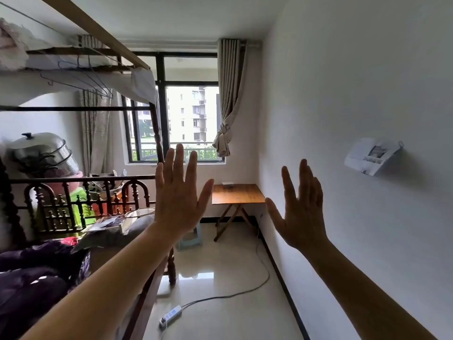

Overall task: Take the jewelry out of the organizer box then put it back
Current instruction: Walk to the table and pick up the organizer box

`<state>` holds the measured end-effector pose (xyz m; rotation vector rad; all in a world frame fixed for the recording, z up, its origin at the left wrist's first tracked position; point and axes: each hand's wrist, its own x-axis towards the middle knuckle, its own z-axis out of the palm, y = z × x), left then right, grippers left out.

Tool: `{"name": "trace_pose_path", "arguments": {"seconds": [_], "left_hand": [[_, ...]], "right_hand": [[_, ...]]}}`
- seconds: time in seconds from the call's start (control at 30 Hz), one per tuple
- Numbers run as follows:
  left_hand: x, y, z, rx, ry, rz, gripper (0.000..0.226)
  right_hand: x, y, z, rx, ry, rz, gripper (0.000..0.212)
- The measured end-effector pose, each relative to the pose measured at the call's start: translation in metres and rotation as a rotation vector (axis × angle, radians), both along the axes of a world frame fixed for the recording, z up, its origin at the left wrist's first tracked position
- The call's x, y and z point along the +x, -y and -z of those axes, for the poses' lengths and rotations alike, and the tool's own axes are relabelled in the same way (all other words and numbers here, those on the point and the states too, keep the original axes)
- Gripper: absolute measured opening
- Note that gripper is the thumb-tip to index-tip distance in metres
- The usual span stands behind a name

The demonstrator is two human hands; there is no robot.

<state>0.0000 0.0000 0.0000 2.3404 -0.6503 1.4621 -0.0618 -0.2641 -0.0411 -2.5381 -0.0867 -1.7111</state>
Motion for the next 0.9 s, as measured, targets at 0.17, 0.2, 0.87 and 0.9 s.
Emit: {"name": "trace_pose_path", "arguments": {"seconds": [0.17, 0.2, 0.87, 0.9], "left_hand": [[0.051, -0.005, 0.032, 0.045, 0.006, -0.056, 0.074], [0.066, -0.008, 0.041, 0.058, 0.002, -0.060, 0.074], [0.441, 0.001, 0.140, 0.083, -0.255, -0.059, 0.071], [0.461, 0.010, 0.142, 0.088, -0.256, -0.056, 0.071]], "right_hand": [[0.058, -0.010, 0.042, 0.039, -0.107, -0.005, 0.078], [0.074, -0.012, 0.053, 0.018, -0.132, -0.012, 0.078], [0.419, 0.026, 0.139, 0.045, -0.356, 0.045, 0.081], [0.441, 0.035, 0.142, 0.056, -0.355, 0.043, 0.081]]}}
